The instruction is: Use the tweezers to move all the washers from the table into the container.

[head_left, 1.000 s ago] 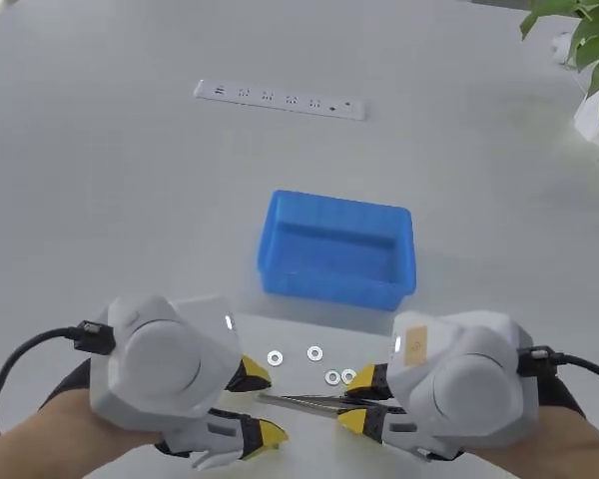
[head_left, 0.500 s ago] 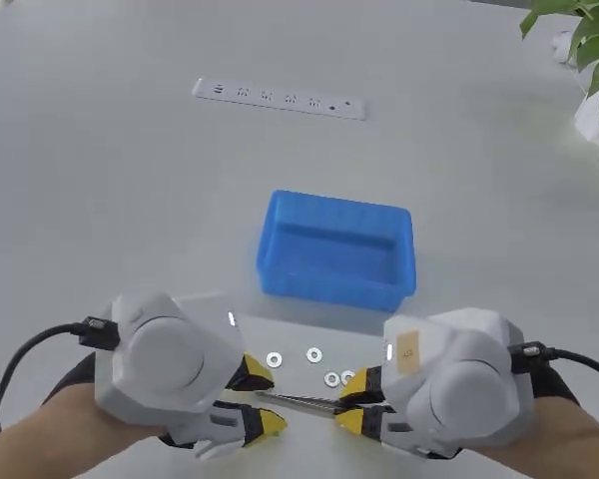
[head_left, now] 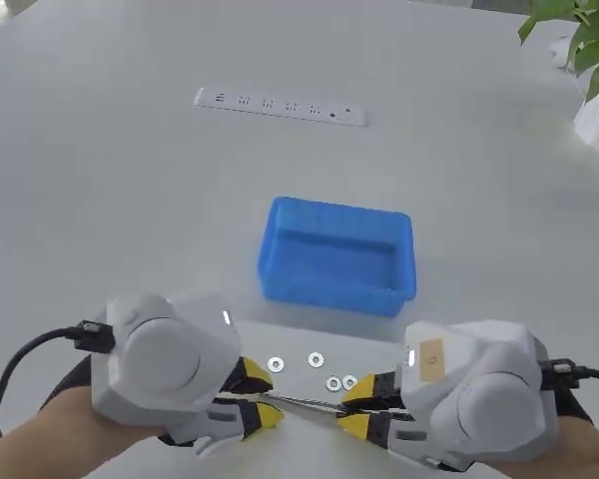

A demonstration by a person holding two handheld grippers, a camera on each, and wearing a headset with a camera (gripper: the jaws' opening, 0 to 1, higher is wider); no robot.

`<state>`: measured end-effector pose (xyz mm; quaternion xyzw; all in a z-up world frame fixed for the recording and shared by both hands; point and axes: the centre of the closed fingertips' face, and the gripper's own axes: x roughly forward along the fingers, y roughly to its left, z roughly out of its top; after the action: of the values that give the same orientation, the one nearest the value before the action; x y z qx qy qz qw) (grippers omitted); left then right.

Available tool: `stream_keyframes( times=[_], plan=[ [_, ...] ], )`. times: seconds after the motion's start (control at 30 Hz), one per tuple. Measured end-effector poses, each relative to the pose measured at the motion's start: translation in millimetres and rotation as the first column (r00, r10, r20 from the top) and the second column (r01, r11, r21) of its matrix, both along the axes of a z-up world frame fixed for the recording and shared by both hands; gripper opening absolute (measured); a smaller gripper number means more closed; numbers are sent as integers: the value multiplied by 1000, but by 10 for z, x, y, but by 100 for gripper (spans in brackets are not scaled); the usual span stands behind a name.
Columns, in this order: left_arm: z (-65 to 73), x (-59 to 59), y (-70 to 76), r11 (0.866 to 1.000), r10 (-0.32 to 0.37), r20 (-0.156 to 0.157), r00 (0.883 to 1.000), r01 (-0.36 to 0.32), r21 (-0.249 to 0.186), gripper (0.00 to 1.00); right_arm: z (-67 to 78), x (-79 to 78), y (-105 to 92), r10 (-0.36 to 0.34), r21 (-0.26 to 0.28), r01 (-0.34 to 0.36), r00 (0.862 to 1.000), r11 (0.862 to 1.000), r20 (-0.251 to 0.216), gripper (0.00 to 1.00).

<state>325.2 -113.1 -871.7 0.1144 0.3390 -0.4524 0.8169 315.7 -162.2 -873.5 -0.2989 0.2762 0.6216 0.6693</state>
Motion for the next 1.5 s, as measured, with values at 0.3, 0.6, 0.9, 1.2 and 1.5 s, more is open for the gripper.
stream_keyframes(
  times=[0.3,0.6,0.9,1.2,1.5],
  plan=[
    [-71,-16,81,998,-32,13,999,31,48,18,10,-23,-24,-16,29,17,1000,999,-18,7],
    [-121,-24,-52,985,-134,46,990,128,113,9,-14,-47,-11,9,13,-9,1000,1000,-12,7],
    [-154,-136,-75,903,-383,77,921,355,240,7,-49,-72,-10,42,-8,-42,999,999,-15,7],
    [-150,-173,-69,830,-499,70,864,454,324,4,-85,-85,12,67,-30,-67,998,997,-6,8],
    [128,-178,-92,840,-510,99,854,470,273,4,-98,-71,5,80,-44,-79,997,996,11,8]
  ],
)
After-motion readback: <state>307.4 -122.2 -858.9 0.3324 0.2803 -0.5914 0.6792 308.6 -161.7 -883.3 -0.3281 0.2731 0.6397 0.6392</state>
